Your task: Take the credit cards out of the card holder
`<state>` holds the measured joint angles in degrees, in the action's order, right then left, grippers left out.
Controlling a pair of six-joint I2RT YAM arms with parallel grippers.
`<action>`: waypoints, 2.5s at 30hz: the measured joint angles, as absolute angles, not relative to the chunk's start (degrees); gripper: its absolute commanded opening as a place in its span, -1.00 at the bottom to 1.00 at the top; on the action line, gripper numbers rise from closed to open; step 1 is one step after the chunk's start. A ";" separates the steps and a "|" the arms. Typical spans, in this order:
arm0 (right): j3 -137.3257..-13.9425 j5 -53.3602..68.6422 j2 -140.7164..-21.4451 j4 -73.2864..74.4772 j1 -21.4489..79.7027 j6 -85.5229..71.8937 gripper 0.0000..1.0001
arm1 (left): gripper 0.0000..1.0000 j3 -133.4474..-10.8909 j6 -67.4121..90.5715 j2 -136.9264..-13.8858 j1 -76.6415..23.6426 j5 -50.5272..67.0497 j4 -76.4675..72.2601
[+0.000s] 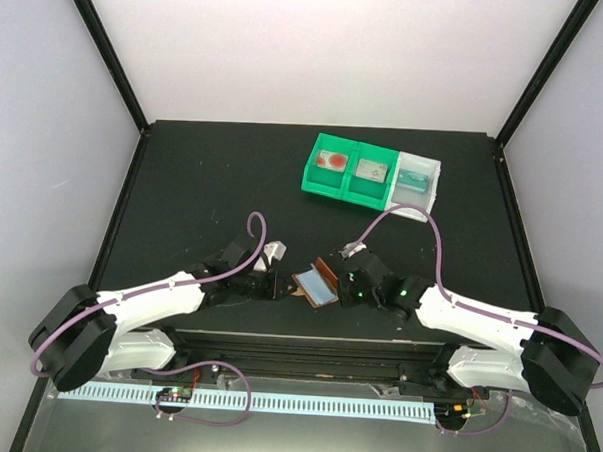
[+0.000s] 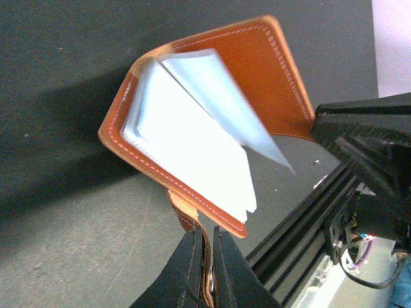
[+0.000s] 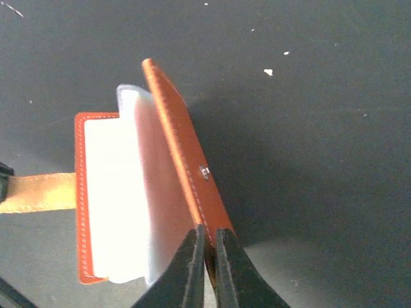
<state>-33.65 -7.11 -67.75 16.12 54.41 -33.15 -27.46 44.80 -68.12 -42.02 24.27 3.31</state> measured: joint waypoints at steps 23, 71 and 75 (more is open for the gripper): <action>-17.91 -1.41 -64.73 7.42 54.39 -45.47 -0.98 | 0.16 -18.52 44.91 -62.24 -37.85 20.56 4.21; -27.33 3.73 -51.09 13.69 54.39 -43.70 0.05 | -0.97 -17.63 56.45 -75.75 -43.70 28.56 -20.05; -28.45 6.87 -51.96 12.45 54.41 -43.83 0.05 | -0.55 -18.06 56.86 -75.72 -44.99 28.38 -19.73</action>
<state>-28.45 6.87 -51.96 12.45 54.41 -43.83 -18.06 56.86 -75.72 -44.99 28.38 -19.73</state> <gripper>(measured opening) 0.527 0.112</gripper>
